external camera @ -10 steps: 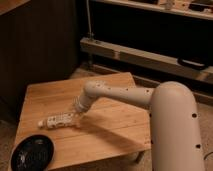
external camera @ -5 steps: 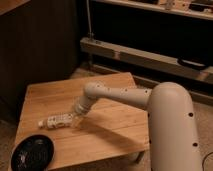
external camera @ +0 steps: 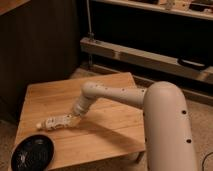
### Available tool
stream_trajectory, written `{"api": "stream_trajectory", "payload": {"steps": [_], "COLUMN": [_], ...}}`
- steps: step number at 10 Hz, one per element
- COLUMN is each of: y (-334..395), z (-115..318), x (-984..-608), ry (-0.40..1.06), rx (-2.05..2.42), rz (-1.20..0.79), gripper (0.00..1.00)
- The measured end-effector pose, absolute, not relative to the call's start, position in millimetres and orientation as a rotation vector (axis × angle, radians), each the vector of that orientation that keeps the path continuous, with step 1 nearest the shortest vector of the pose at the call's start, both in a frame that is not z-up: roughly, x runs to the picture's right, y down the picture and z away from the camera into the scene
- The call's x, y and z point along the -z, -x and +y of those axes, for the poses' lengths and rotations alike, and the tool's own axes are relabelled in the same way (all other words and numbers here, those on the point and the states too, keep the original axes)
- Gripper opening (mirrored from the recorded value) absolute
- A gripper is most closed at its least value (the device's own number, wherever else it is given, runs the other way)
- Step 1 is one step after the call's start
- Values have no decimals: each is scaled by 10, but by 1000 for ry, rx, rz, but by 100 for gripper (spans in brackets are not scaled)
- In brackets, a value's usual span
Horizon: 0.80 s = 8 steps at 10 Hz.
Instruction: Place the bottle in the ceramic bowl
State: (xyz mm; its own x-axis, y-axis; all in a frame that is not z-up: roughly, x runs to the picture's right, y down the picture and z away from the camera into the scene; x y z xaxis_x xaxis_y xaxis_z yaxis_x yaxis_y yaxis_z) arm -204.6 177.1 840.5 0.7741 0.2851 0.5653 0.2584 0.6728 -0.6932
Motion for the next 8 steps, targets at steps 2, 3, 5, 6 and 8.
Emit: {"api": "stream_trajectory", "payload": {"steps": [2,3,5,6,8], "y": [2050,2050,2054,2081,2218], "z": [1777,1777,1755,1709,1483], "x": [-8403,-8403,-8386,-8320,-8055], "ry": [854,854,842,828,777], "rx": [-15,-15,3,42,123], "rz": [-708,-708,-706,-711,-738], "gripper": [0,0,0,0,0]}}
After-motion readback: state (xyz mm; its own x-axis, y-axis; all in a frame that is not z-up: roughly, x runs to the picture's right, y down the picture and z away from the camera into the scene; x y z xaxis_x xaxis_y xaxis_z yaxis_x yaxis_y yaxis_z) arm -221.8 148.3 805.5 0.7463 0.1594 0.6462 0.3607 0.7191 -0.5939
